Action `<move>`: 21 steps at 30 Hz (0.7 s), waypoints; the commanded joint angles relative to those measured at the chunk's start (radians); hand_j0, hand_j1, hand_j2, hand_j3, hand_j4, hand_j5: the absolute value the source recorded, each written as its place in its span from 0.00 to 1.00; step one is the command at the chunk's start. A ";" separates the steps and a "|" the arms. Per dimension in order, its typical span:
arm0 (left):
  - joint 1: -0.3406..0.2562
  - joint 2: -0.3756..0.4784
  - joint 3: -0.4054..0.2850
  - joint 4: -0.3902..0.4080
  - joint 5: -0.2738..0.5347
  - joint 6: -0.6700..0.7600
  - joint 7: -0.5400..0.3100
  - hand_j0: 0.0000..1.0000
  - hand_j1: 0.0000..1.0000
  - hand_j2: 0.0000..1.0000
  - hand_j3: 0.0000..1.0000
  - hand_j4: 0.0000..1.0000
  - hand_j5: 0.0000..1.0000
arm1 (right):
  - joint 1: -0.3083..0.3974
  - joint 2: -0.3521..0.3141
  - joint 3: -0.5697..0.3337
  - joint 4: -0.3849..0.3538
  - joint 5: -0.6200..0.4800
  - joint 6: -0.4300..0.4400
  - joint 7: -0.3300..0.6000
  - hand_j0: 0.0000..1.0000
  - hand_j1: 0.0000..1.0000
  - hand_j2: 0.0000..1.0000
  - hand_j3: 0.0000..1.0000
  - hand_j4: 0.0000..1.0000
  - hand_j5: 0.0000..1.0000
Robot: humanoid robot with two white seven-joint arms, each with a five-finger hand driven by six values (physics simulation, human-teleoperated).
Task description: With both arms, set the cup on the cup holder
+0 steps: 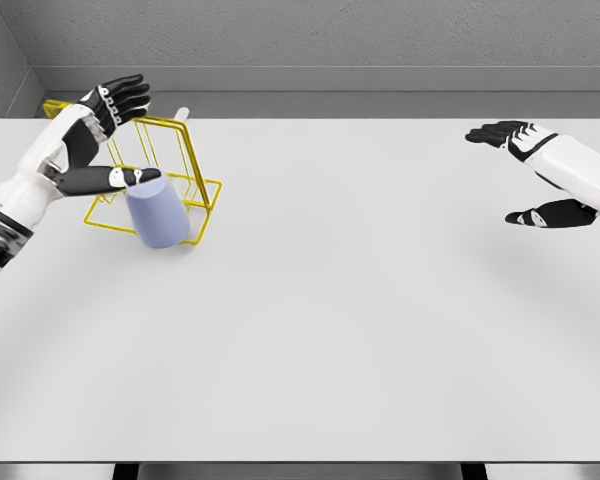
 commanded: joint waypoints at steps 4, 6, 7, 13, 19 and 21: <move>0.000 -0.001 -0.001 -0.005 0.002 0.001 0.001 0.89 0.89 0.89 0.89 0.89 0.89 | 0.000 0.000 0.000 0.000 -0.007 0.003 -0.001 1.00 1.00 1.00 1.00 1.00 1.00; -0.002 -0.003 -0.001 -0.006 0.001 0.001 0.001 0.88 0.88 0.88 0.88 0.88 0.88 | -0.002 0.000 0.000 0.000 -0.007 0.003 -0.001 1.00 1.00 1.00 1.00 1.00 1.00; -0.002 -0.003 -0.001 -0.006 0.001 0.001 0.001 0.88 0.88 0.88 0.88 0.88 0.88 | 0.000 0.000 0.000 0.000 -0.007 0.003 -0.001 1.00 1.00 1.00 1.00 1.00 1.00; -0.002 0.000 0.003 -0.023 0.002 -0.003 0.001 0.89 0.89 0.89 0.89 0.89 0.89 | -0.002 0.000 0.001 -0.002 -0.007 0.003 -0.001 1.00 1.00 1.00 1.00 1.00 1.00; 0.011 0.025 0.009 -0.068 0.005 -0.023 0.000 0.89 0.89 0.89 0.89 0.89 0.89 | 0.000 0.000 0.000 0.000 -0.007 0.003 -0.001 1.00 1.00 1.00 1.00 1.00 1.00; 0.017 0.048 0.022 -0.068 0.007 -0.036 0.001 0.90 0.90 0.90 0.90 0.90 0.90 | 0.000 -0.002 0.000 0.000 -0.007 0.003 -0.001 1.00 1.00 1.00 1.00 1.00 1.00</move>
